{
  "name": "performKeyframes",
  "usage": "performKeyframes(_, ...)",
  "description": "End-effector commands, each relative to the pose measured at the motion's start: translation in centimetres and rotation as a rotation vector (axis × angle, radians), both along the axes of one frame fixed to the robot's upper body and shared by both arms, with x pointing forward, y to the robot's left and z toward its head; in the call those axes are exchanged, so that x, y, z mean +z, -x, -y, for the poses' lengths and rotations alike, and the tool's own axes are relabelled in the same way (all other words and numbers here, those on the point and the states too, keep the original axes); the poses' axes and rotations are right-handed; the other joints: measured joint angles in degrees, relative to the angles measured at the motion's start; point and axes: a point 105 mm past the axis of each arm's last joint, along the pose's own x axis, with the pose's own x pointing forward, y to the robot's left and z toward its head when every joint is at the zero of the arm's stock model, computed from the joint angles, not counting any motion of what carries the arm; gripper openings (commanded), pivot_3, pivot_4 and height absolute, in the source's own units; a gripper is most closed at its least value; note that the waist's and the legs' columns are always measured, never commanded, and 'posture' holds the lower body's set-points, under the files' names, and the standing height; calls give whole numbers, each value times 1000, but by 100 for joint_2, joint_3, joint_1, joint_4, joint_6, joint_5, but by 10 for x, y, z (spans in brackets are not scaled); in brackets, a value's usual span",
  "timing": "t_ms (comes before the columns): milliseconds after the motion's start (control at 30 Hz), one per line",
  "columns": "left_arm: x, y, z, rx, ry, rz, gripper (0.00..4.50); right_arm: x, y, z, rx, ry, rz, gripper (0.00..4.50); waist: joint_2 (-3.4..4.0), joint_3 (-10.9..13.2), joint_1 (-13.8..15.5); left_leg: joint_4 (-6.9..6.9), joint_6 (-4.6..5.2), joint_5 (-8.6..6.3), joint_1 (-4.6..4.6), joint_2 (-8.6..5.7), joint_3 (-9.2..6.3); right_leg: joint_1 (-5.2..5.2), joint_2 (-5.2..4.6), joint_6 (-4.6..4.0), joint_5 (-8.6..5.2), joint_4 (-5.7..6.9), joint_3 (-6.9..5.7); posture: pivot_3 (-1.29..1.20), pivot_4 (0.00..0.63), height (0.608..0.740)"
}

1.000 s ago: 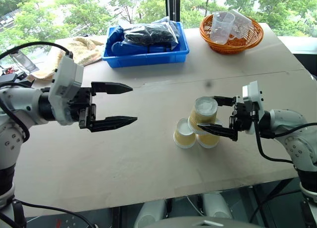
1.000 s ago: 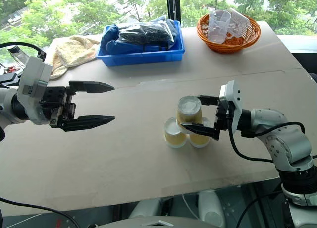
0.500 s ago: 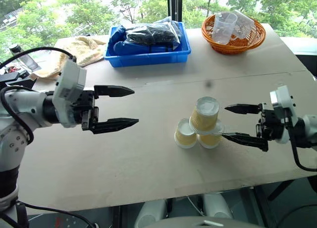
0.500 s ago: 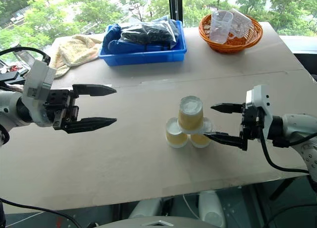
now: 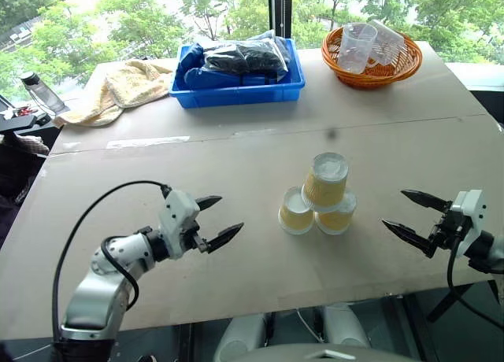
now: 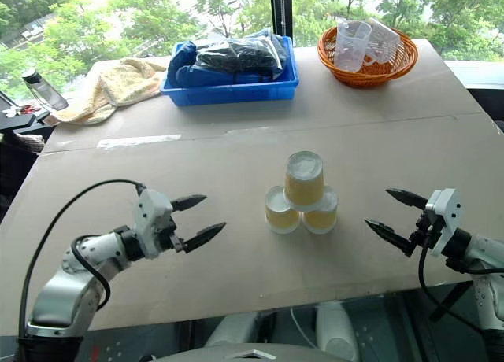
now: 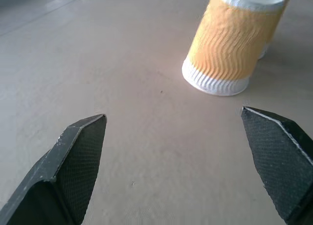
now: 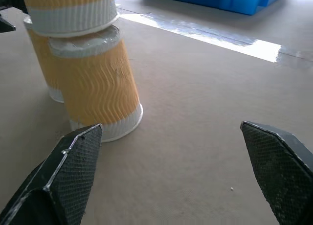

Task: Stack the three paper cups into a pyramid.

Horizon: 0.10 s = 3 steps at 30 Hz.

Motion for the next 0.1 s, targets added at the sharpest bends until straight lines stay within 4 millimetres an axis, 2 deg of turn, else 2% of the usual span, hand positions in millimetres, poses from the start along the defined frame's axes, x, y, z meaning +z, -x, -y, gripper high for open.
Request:
performKeyframes(33, -6, 0, -3, 25, -41, 61, 4500, -5, -8, 4, 6, 17, 49, 4482, 0, 1, 20, 0, 0, 0, 1, 0, 2, 0, -1, 0, 0, 3, 0, 0, 150, 740)
performKeyframes(100, -7, -1, -3, 29, -26, 59, 4500, -9, -13, 7, 1, 3, 48, 4482, 0, -1, 40, 4, -2, 1, 0, 0, -6, 1, -4, -1, 1, 10, -1, 0, 150, 740)
